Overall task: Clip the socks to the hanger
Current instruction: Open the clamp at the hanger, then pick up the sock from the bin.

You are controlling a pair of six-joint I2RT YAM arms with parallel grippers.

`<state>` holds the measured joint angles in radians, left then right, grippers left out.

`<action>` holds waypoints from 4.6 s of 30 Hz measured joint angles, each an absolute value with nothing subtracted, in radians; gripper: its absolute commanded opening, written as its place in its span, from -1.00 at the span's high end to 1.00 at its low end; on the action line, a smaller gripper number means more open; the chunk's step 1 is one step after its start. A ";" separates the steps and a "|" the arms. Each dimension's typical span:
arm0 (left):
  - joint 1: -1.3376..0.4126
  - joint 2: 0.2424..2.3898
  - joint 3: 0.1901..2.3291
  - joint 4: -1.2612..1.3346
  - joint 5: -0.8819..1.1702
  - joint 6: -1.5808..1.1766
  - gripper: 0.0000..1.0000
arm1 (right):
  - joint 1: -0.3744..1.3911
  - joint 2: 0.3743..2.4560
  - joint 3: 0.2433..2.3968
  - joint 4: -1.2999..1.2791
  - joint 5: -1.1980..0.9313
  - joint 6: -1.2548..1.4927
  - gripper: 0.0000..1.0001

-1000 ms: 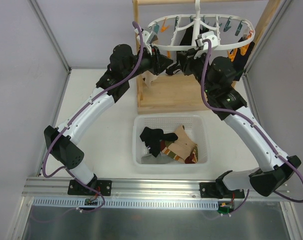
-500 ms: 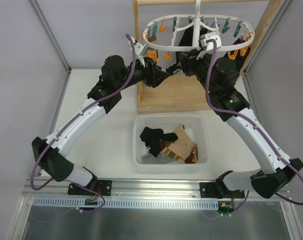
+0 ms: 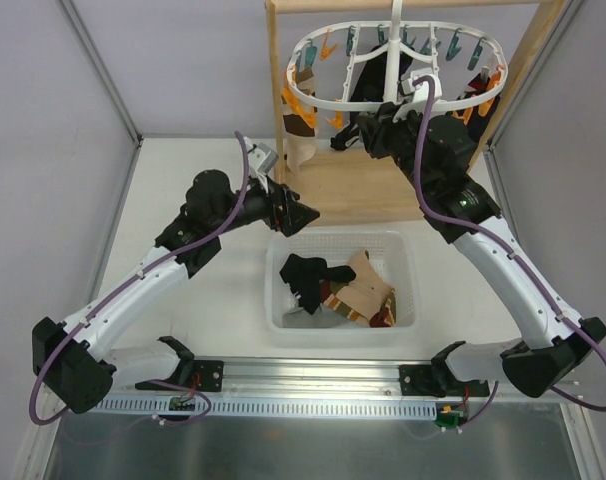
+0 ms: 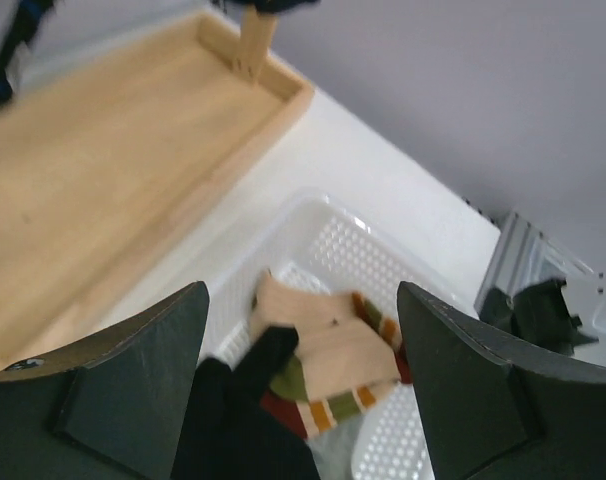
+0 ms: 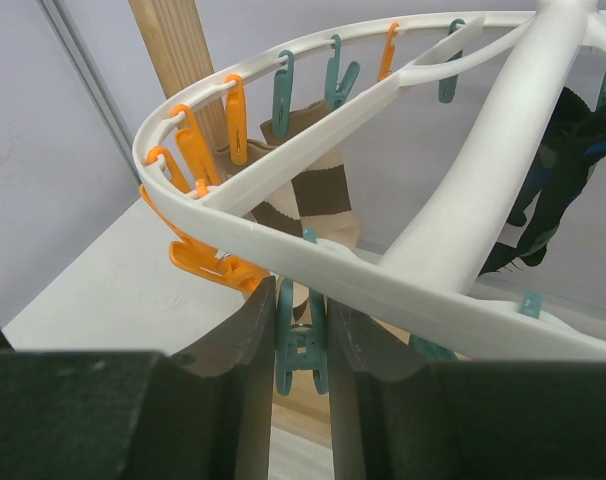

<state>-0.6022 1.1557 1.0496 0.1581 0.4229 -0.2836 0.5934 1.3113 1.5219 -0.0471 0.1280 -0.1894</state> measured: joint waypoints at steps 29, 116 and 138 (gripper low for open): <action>-1.024 1.639 0.970 0.236 0.287 -0.265 -0.47 | 0.588 1.284 1.522 -0.127 0.128 -0.168 0.95; -0.972 1.192 0.605 0.140 -0.320 -0.962 -0.34 | 0.555 1.207 1.458 -0.155 0.133 -0.165 0.99; -1.048 1.534 0.836 -0.057 -0.645 -1.520 -0.15 | 0.555 1.191 1.458 -0.154 0.126 -0.164 0.99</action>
<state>-1.0485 1.5337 0.8360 -0.0570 -0.6445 -1.5200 0.5549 1.1908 1.4578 -0.1543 0.1257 -0.1638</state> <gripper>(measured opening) 0.583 0.243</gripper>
